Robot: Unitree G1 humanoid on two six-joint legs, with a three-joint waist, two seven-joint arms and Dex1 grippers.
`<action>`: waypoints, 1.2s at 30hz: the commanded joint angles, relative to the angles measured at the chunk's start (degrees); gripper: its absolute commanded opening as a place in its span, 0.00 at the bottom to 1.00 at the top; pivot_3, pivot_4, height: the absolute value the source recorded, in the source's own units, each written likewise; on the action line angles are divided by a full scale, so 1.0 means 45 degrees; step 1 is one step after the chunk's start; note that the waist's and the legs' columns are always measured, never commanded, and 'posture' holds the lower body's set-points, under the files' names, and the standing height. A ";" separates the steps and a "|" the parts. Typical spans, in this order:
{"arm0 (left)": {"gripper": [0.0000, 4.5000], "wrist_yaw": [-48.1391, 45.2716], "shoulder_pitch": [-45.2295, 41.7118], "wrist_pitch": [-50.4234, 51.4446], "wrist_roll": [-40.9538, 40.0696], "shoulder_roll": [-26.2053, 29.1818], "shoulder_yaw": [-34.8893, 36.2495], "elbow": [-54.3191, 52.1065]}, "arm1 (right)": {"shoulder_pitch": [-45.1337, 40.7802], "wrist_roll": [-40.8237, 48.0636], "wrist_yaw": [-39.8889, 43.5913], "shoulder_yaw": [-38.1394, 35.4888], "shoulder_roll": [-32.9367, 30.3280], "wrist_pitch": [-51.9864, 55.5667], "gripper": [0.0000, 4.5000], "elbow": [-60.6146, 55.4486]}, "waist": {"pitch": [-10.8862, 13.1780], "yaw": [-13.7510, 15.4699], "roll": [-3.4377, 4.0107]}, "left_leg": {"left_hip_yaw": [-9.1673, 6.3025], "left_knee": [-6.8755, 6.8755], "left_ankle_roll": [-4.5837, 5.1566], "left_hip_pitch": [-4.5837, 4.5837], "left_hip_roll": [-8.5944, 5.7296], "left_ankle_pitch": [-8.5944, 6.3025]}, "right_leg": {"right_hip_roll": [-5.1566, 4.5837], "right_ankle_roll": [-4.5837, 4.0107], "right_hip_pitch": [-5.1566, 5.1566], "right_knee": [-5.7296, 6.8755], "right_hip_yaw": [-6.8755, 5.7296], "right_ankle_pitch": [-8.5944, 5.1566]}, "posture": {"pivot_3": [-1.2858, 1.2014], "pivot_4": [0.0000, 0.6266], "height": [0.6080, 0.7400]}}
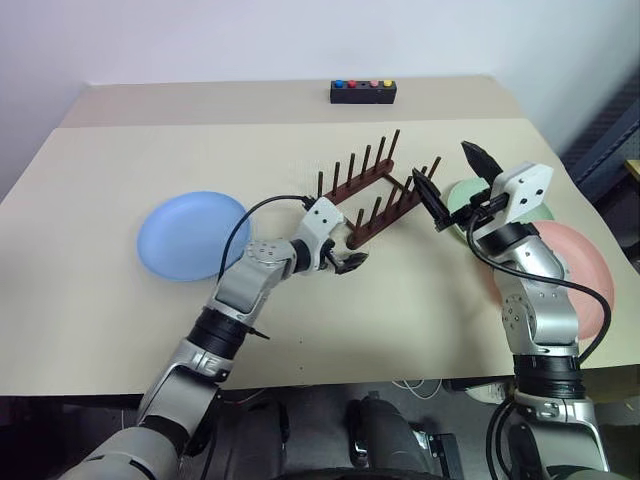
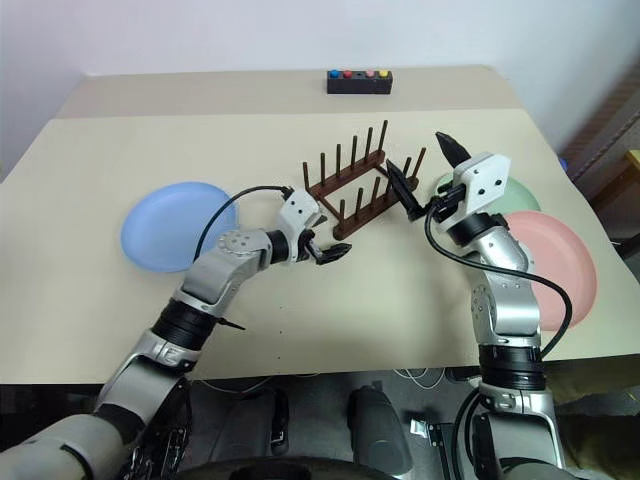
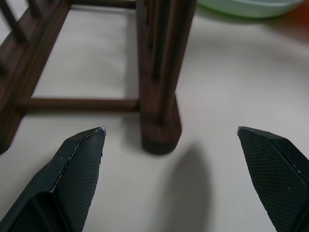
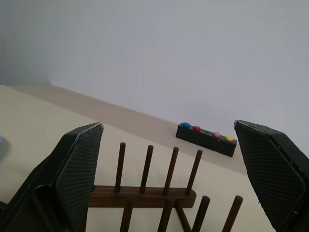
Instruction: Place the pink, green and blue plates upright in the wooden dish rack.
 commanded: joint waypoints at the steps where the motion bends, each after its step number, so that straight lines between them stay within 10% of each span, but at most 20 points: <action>1: 1.00 0.0402 -0.0387 -0.0510 0.0412 -0.0361 0.0088 0.0631 | 0.0135 0.0067 -0.0173 -0.0281 -0.0056 -0.0186 0.99 -0.0835 | 0.0000 0.0004 0.0000 | -0.0001 0.0000 0.0000 0.0001 0.0000 0.0000 | 0.0000 0.0000 0.0001 0.0001 0.0000 0.0000 | 0.52 0.24 1.00; 12: 1.00 0.0307 -0.0882 -0.0762 0.0832 -0.0955 0.0014 0.1931 | 0.0272 0.0179 -0.0313 -0.0346 -0.0193 -0.0049 0.99 -0.1053 | 0.0000 0.0007 0.0000 | 0.0000 0.0001 0.0003 -0.0001 -0.0005 -0.0002 | -0.0001 0.0001 0.0002 -0.0006 0.0001 0.0000 | 0.52 0.24 1.00; 22: 0.20 0.0396 -0.0322 0.0172 0.0839 -0.1134 0.0236 0.1160 | 0.0177 0.0210 -0.0286 -0.0395 -0.0291 -0.0013 1.00 -0.0935 | -0.0008 0.0024 0.0007 | -0.0002 0.0004 0.0003 0.0004 -0.0005 -0.0002 | -0.0003 0.0001 0.0015 -0.0009 0.0001 0.0000 | 0.52 0.24 1.00; 36: 0.18 -0.1464 -0.0999 -0.1241 0.0797 0.0929 0.0734 0.1262 | 0.0327 0.0739 -0.0556 -0.0847 -0.0268 0.0188 1.00 -0.1303 | -0.0008 -0.0023 0.0008 | -0.0003 0.0000 0.0005 0.0013 -0.0003 -0.0003 | 0.0001 0.0001 0.0016 -0.0006 0.0001 0.0000 | 0.52 0.24 1.00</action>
